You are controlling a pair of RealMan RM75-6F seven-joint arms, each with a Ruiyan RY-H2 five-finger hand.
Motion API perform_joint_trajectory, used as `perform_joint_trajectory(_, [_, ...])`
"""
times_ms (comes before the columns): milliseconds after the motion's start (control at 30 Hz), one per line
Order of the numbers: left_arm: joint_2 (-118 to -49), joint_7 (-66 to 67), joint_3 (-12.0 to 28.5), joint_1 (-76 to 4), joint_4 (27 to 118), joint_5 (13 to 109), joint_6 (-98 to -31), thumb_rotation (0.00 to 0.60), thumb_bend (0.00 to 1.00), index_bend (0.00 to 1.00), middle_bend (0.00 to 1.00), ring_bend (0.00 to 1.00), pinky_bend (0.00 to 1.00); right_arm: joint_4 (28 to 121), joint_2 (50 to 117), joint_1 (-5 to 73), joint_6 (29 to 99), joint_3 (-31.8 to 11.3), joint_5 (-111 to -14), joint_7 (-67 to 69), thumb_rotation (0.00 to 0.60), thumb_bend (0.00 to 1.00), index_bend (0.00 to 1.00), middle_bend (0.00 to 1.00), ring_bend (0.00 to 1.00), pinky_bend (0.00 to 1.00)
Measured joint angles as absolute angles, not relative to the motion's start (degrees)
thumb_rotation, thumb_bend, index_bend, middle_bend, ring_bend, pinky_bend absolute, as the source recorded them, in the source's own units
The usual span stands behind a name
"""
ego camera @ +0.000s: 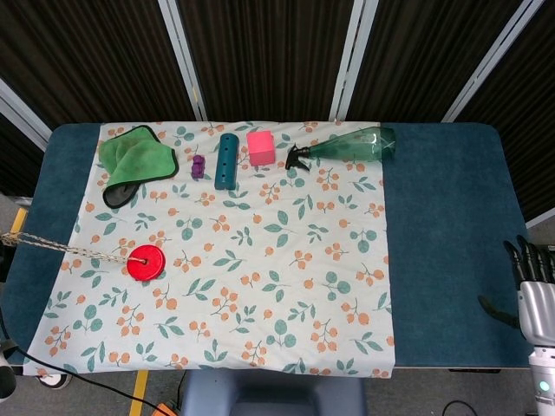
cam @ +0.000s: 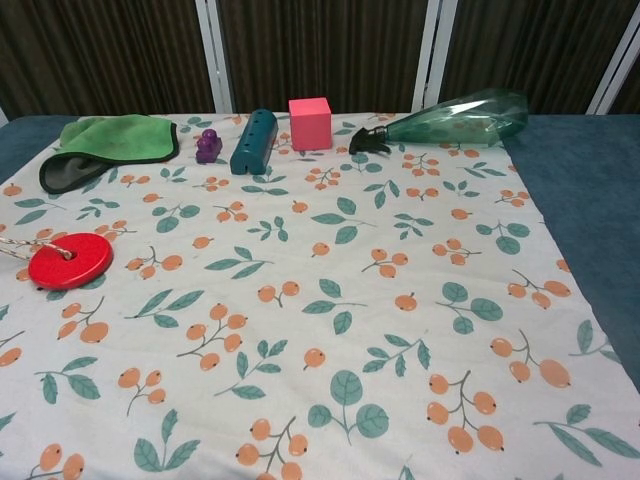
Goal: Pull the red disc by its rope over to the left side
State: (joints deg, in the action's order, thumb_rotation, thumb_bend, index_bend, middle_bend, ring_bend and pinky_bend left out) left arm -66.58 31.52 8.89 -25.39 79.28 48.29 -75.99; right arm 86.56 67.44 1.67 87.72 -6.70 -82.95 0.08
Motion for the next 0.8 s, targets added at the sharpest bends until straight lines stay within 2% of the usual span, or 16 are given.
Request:
perform_joint_trajectory(133, [-67.95,28.66,8.97,-25.48,79.14,53.67,-77.28,0.600,0.85,0.92,0.13,0.00,0.07,86.33,67.58,1.62,87.79,-6.59,-82.97,0.30,0.600,0.30,0.00,0.00,0.00,0.00])
perform_joint_trajectory(267, [-70.37,20.37,8.65,-25.65,78.86,62.00,-79.18,0.600,0.83,0.89,0.14,0.00,0.10,86.41,67.46,1.50,87.87,-6.72,-82.68,1.33,0.600,0.30,0.00,0.00,0.00,0.00])
perform_joint_trajectory(300, [-71.08,17.99,8.49,-25.68,78.69,63.97,-79.52,0.600,0.78,0.81,0.13,0.00,0.10,86.43,67.45,1.49,87.81,-6.71,-82.63,1.66,0.600,0.30,0.00,0.00,0.00,0.00])
perform_joint_trajectory(333, [-71.89,15.65,8.29,-25.72,78.43,66.01,-79.79,0.600,0.71,0.66,0.09,0.00,0.09,86.45,67.44,1.47,87.73,-6.68,-82.61,2.03,0.600,0.30,0.00,0.00,0.00,0.00])
perform_joint_trajectory(367, [-72.87,12.85,7.97,-25.77,78.00,68.61,-79.92,0.600,0.63,0.47,0.06,0.00,0.08,86.45,67.43,1.45,87.58,-6.57,-82.63,2.50,0.600,0.30,0.00,0.00,0.00,0.00])
perform_joint_trajectory(400, [-73.48,11.19,7.70,-25.81,77.66,70.27,-79.85,0.600,0.53,0.24,0.02,0.00,0.05,86.42,67.41,1.43,87.47,-6.43,-82.69,2.75,0.600,0.30,0.00,0.00,0.00,0.00])
perform_joint_trajectory(433, [-74.03,10.03,7.39,-25.84,77.37,71.51,-79.58,0.600,0.45,0.07,0.00,0.00,0.03,86.31,67.39,1.39,87.45,-6.32,-82.77,2.83,0.600,0.30,0.00,0.00,0.00,0.00])
perform_joint_trajectory(467, [-74.62,9.28,6.99,-25.86,77.14,72.36,-78.83,0.600,0.41,0.02,0.00,0.00,0.02,86.17,67.37,1.32,87.55,-6.26,-82.88,2.84,0.600,0.30,0.00,0.00,0.00,0.00])
perform_joint_trajectory(600, [-74.89,9.59,6.36,-25.48,77.44,71.37,-76.21,0.600,0.32,0.00,0.00,0.00,0.01,85.92,67.12,1.07,88.01,-6.34,-82.81,3.42,0.600,0.30,0.00,0.00,0.00,0.00])
perform_joint_trajectory(800, [-71.64,6.11,5.00,-22.74,81.45,73.10,-76.69,0.600,0.30,0.00,0.00,0.00,0.01,86.37,66.84,0.87,88.28,-6.22,-83.11,4.06,0.600,0.30,0.00,0.00,0.00,0.00])
